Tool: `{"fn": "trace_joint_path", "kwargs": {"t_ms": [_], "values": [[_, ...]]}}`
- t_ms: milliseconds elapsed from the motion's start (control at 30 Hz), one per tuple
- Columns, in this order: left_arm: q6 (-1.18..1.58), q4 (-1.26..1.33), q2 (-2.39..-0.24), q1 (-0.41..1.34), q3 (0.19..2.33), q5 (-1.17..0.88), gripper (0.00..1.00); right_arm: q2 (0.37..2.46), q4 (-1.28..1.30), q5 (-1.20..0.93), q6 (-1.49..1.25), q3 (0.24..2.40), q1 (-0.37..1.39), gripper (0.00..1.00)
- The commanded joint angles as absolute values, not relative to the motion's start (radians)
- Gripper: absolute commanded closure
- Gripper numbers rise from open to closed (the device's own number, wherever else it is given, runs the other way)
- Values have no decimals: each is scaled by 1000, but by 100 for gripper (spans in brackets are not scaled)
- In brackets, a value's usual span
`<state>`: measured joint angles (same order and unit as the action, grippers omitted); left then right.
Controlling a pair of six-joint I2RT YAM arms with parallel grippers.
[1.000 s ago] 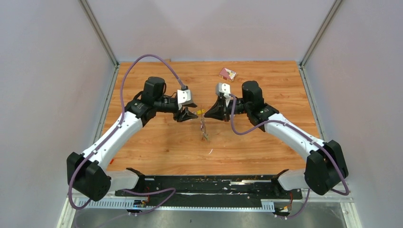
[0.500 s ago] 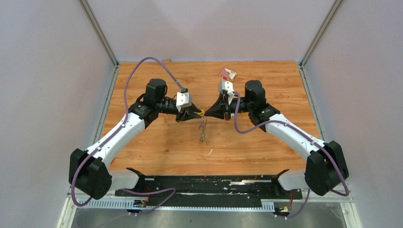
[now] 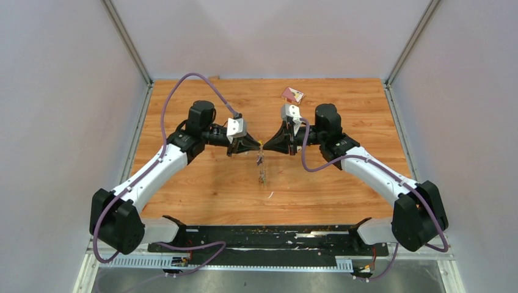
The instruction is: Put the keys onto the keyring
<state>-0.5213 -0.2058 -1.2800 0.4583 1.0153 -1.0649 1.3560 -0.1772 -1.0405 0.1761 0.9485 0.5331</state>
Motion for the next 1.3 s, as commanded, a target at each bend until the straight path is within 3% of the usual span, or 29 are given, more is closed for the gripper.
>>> {"fn": "trace_joint_path", "kwargs": {"t_ms": [0,433,667,800,1033,1133,1267], "values": [[-516,-170,-1293,460,1018,-1085,78,1345,-232,-1074,170,956,529,100],[-458,-124,-1309,481,1014,-1085,85,1358,-239,-1067,161,954,528,100],[-408,-91,-1313,488,1012,-1068,100,1358,-237,-1053,178,948,530,100],[-434,-144,-1287,488,1018,-1023,100,1351,-203,-1030,225,950,529,100],[-583,-484,-1257,544,1157,-753,100,1347,-75,-973,324,998,529,77],[-599,-633,-1280,585,1245,-606,100,1342,-72,-965,327,999,529,59],[-590,-758,-1314,618,1347,-472,100,1347,-73,-967,321,1000,530,55]]}}
